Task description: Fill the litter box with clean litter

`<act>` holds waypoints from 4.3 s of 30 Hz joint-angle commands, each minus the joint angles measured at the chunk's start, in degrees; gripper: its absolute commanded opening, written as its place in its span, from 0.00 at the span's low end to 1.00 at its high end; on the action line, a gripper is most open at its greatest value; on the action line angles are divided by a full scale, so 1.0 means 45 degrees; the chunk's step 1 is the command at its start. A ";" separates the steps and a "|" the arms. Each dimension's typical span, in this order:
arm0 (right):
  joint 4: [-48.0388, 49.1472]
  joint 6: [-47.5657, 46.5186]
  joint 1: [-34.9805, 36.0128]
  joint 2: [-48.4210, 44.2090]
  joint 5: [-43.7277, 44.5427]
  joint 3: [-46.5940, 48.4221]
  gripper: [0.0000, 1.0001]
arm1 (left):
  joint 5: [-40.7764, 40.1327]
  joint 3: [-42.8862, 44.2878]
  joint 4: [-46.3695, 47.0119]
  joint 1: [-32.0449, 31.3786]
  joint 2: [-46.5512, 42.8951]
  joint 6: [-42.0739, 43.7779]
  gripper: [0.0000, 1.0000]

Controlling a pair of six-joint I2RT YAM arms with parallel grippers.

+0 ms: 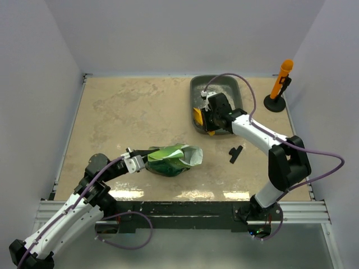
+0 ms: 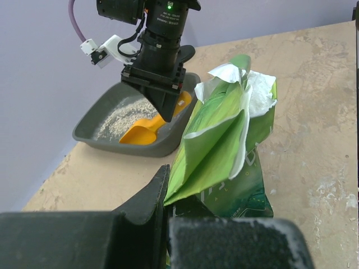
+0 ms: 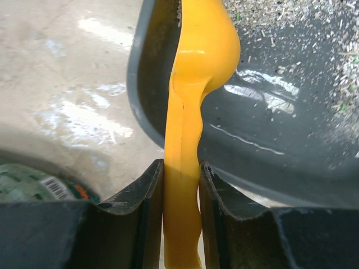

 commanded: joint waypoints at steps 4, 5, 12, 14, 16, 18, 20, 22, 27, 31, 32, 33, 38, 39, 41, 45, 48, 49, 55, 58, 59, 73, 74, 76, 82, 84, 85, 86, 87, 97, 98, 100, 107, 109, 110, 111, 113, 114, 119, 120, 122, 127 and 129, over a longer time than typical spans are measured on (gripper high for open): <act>0.1492 -0.0718 -0.0091 0.0122 -0.4942 -0.0420 0.00 | 0.0222 0.0001 0.0872 -0.0214 -0.0219 0.0092 0.00; 0.1551 -0.0738 -0.0072 0.0122 -0.5273 -0.0575 0.00 | 0.0184 -0.0018 0.0852 -0.0215 -0.0238 0.0111 0.00; 0.1279 -0.0212 -0.0071 -0.1103 -0.3392 -0.0715 0.00 | 0.0222 0.0001 0.0852 -0.0234 -0.0219 0.0209 0.00; 0.0677 0.0022 -0.0072 -0.1633 -0.2625 -0.0132 0.00 | 0.0319 0.0001 0.0794 -0.0234 -0.0238 0.0326 0.00; 0.0168 0.0179 -0.0071 -0.2590 -0.1550 0.0339 0.00 | 0.0437 -0.0018 0.0755 -0.0234 -0.0238 0.0385 0.00; -0.0536 0.0453 -0.0072 -0.3331 -0.1196 0.0964 0.00 | 0.0632 0.0040 0.0696 -0.0234 -0.0219 0.0443 0.00; -0.1395 0.0551 -0.0032 -0.4270 -0.1233 0.1432 0.00 | 0.0963 0.0059 0.0696 -0.0253 -0.0141 0.0502 0.00; -0.1942 0.0629 -0.0052 -0.4932 -0.1679 0.1532 0.00 | 0.1101 0.0099 0.0657 -0.0234 -0.0043 0.0521 0.00; -0.3252 0.0902 -0.0052 -0.6320 -0.4199 0.1123 0.00 | 0.1726 0.0507 0.0599 -0.0234 0.0971 0.0385 0.00; -0.4499 0.1312 -0.0052 -0.8038 -0.4631 0.1200 0.00 | 0.2116 0.1153 -0.0103 -0.0234 0.1869 0.0871 0.00; -0.4832 0.1584 -0.0052 -0.8332 -0.4864 0.1200 0.00 | 0.2194 0.1250 -0.0221 -0.0234 0.2103 0.0989 0.00; -0.5144 0.1664 -0.0052 -0.8876 -0.4983 0.1220 0.00 | 0.2214 0.1329 -0.0280 -0.0234 0.2163 0.1049 0.00; -0.6900 0.2307 -0.0032 -1.0110 -0.5160 0.1277 0.00 | 0.1456 0.1349 -0.0690 -0.0215 0.2125 0.1575 0.00; -0.7118 0.2386 -0.0052 -1.0364 -0.5256 0.1356 0.00 | 0.1298 0.1368 -0.0729 -0.0195 0.2086 0.1634 0.00; -0.7704 0.2465 -0.0052 -1.0561 -0.5549 0.1473 0.00 | 0.0771 0.1504 -0.0944 -0.0215 0.2105 0.1868 0.00; -0.8525 0.2368 -0.0052 -1.0795 -0.6427 0.1318 0.00 | 0.0087 0.1739 -0.1296 -0.0195 0.2358 0.2357 0.00; -0.8916 0.2134 -0.0052 -1.1010 -0.7092 0.0869 0.00 | -0.0246 0.1896 -0.1413 -0.0176 0.2593 0.2630 0.00; -0.9052 0.2075 -0.0052 -1.1107 -0.7267 0.0714 0.00 | -0.0401 0.1934 -0.1433 -0.0195 0.2671 0.2747 0.00; -0.9482 0.2211 -0.0052 -1.1460 -0.7601 0.0244 0.00 | -0.0598 0.1974 -0.1511 -0.0117 0.2808 0.3022 0.00; -0.9717 0.2270 -0.0052 -1.1616 -0.7659 0.0030 0.00 | -0.0598 0.1857 -0.1453 -0.0078 0.2750 0.3022 0.00; -0.9737 0.2309 -0.0032 -1.1655 -0.7776 -0.0049 0.00 | -0.0598 0.1779 -0.1433 -0.0059 0.2731 0.3022 0.00; -0.8372 0.2660 -0.0052 -0.9431 -0.8304 -0.0421 0.00 | 0.0573 0.1310 -0.1023 -0.0019 0.1852 0.2593 0.00; -0.8254 0.2699 -0.0052 -0.9255 -0.8285 -0.0421 0.00 | 0.0690 0.1271 -0.0984 -0.0019 0.1813 0.2553 0.00; -0.7922 0.2816 -0.0052 -0.8729 -0.8207 -0.0362 0.00 | 0.0983 0.1193 -0.0789 -0.0019 0.1715 0.2397 0.00; -0.6692 0.3402 -0.0052 -0.7829 -0.8168 -0.0518 0.00 | 0.1394 0.1095 -0.0613 -0.0039 0.1344 0.2221 0.00; -0.6206 0.3829 -0.0032 -0.7769 -0.7934 -0.0480 0.00 | 0.1452 0.1037 -0.0535 -0.0039 0.1227 0.2163 0.00; -0.5990 0.3987 -0.0052 -0.7769 -0.7836 -0.0499 0.00 | 0.1492 0.0998 -0.0515 -0.0039 0.1188 0.2143 0.00; -0.5833 0.4105 -0.0052 -0.7672 -0.7661 -0.0480 0.00 | 0.1531 0.0978 -0.0476 -0.0039 0.1129 0.2124 0.00; -0.5657 0.4299 -0.0052 -0.7652 -0.7505 -0.0479 0.00 | 0.1570 0.0978 -0.0457 -0.0039 0.1129 0.2085 0.00; -0.4738 0.6077 -0.0071 -0.8100 -0.5259 -0.0733 0.00 | 0.1765 0.0939 -0.0456 -0.0039 0.1070 0.2045 0.00; -0.4679 0.6233 -0.0071 -0.8197 -0.5103 -0.0811 0.00 | 0.1746 0.0939 -0.0476 -0.0039 0.1070 0.2007 0.00; -0.4446 0.6760 -0.0071 -0.8567 -0.4635 -0.1142 0.00 | 0.1804 0.0958 -0.0457 -0.0039 0.1070 0.2006 0.00; -0.3722 0.7719 -0.0071 -0.9330 -0.4009 -0.2412 0.00 | 0.1824 0.0958 -0.0437 -0.0039 0.1187 0.1987 0.00; -0.3663 0.7933 -0.0071 -0.9448 -0.3697 -0.2627 0.00 | 0.1843 0.0978 -0.0437 -0.0039 0.1187 0.1987 0.00; -0.3624 0.8050 -0.0071 -0.9545 -0.3405 -0.2744 0.00 | 0.1824 0.0978 -0.0437 -0.0019 0.1168 0.1967 0.00; -0.3605 0.8167 -0.0071 -0.9585 -0.3247 -0.2784 0.00 | 0.1843 0.0997 -0.0456 -0.0039 0.1168 0.1967 0.00; -0.3605 0.8363 -0.0071 -0.9624 -0.3012 -0.2862 0.00 | 0.1824 0.0978 -0.0476 -0.0039 0.1129 0.1948 0.00; -0.3624 0.8441 -0.0071 -0.9624 -0.2586 -0.2882 0.00 | 0.1805 0.0958 -0.0476 -0.0039 0.1090 0.1928 0.00; -0.3586 0.9026 -0.0071 -0.9877 -0.1859 -0.2998 0.00 | 0.1902 0.0958 -0.0457 -0.0019 0.1129 0.1909 0.00; -0.3527 0.9086 -0.0071 -0.9936 -0.1878 -0.3038 0.00 | 0.1902 0.0958 -0.0456 -0.0039 0.1148 0.1889 0.00; -0.3390 0.9125 -0.0071 -0.9917 -0.1878 -0.3135 0.00 | 0.1922 0.0958 -0.0456 -0.0039 0.1168 0.1908 0.00; -0.3487 0.9106 -0.0071 -0.9839 -0.1918 -0.3214 0.04 | 0.1902 0.0958 -0.0476 -0.0039 0.1109 0.1869 0.00; -0.3468 0.9106 -0.0052 -0.9878 -0.1898 -0.3311 0.02 | 0.1902 0.0939 -0.0457 -0.0039 0.1070 0.1889 0.00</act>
